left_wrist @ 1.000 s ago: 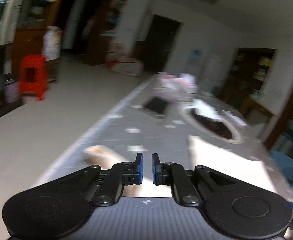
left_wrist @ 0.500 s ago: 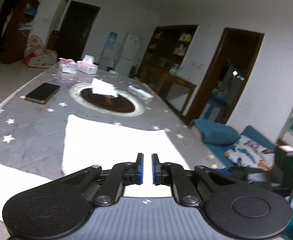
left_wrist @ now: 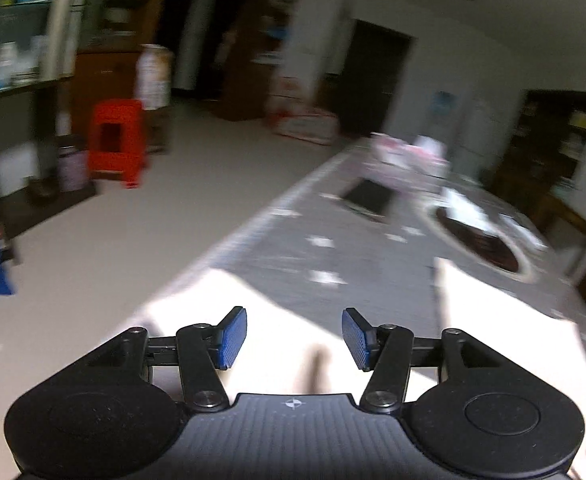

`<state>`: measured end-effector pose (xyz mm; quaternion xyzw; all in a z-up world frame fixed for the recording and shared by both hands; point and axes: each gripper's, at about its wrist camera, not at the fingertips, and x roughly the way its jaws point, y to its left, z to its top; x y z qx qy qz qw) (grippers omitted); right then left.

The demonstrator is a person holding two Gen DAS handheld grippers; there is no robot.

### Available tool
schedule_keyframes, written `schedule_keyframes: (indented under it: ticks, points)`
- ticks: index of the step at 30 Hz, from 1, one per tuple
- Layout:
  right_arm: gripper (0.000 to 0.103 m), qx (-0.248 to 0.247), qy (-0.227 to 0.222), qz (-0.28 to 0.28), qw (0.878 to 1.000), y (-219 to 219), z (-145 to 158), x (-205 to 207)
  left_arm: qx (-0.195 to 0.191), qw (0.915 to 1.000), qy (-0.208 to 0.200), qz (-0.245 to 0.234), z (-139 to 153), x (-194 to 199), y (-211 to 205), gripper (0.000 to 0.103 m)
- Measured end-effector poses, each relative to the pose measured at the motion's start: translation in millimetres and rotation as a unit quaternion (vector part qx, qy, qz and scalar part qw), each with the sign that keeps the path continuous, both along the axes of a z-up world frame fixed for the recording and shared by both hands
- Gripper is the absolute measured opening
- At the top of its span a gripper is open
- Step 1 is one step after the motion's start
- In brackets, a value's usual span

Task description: Fold clothes

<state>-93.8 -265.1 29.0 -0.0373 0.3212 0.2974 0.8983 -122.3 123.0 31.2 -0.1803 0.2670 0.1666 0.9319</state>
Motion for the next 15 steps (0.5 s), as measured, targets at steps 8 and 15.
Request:
schedule_keyframes:
  ticks: [8, 15]
  points:
    - [0.09, -0.005, 0.002, 0.0, 1.0, 4, 0, -1, -0.013, 0.9983, 0.025, 0.051, -19, 1, 35, 0.056]
    - [0.09, -0.005, -0.001, -0.002, 1.0, 2, 2, -3, -0.02, 0.9985, 0.021, 0.046, -22, 8, 39, 0.024]
